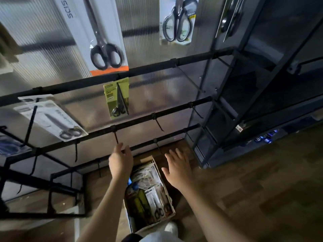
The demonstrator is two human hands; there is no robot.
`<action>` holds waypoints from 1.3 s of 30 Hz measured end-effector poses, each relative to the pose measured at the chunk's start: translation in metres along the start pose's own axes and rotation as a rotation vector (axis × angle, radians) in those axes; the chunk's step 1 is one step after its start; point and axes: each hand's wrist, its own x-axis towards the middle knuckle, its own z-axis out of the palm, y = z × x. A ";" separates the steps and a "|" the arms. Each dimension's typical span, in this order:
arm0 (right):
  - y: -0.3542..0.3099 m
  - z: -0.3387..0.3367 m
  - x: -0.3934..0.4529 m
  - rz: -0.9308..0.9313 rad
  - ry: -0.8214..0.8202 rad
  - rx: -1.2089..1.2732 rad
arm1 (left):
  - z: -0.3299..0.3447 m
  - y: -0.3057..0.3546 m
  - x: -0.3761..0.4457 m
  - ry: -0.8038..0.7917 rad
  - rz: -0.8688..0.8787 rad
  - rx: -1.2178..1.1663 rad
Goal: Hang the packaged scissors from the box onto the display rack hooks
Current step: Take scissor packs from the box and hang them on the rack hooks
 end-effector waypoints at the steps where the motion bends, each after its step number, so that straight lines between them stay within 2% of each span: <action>1: -0.002 0.007 -0.002 -0.002 -0.033 0.008 | 0.009 -0.015 -0.013 -0.049 0.029 0.053; 5: -0.006 0.048 -0.017 -0.023 -0.130 0.029 | 0.035 -0.075 -0.052 -0.310 0.104 0.377; 13: -0.005 0.139 -0.048 0.045 -0.273 0.074 | 0.038 -0.160 -0.084 -0.582 0.096 0.714; 24: 0.008 0.249 -0.056 0.105 -0.402 -0.075 | 0.098 -0.245 -0.070 -0.739 0.099 0.688; 30: -0.003 0.333 -0.040 0.011 -0.409 -0.067 | 0.141 -0.323 -0.058 -0.803 0.081 0.734; 36: 0.011 0.410 0.016 -0.026 -0.434 -0.097 | 0.208 -0.386 -0.023 -0.793 -0.037 0.639; 39: 0.015 0.449 0.061 -0.005 -0.384 -0.089 | 0.248 -0.411 -0.002 -0.772 -0.046 0.613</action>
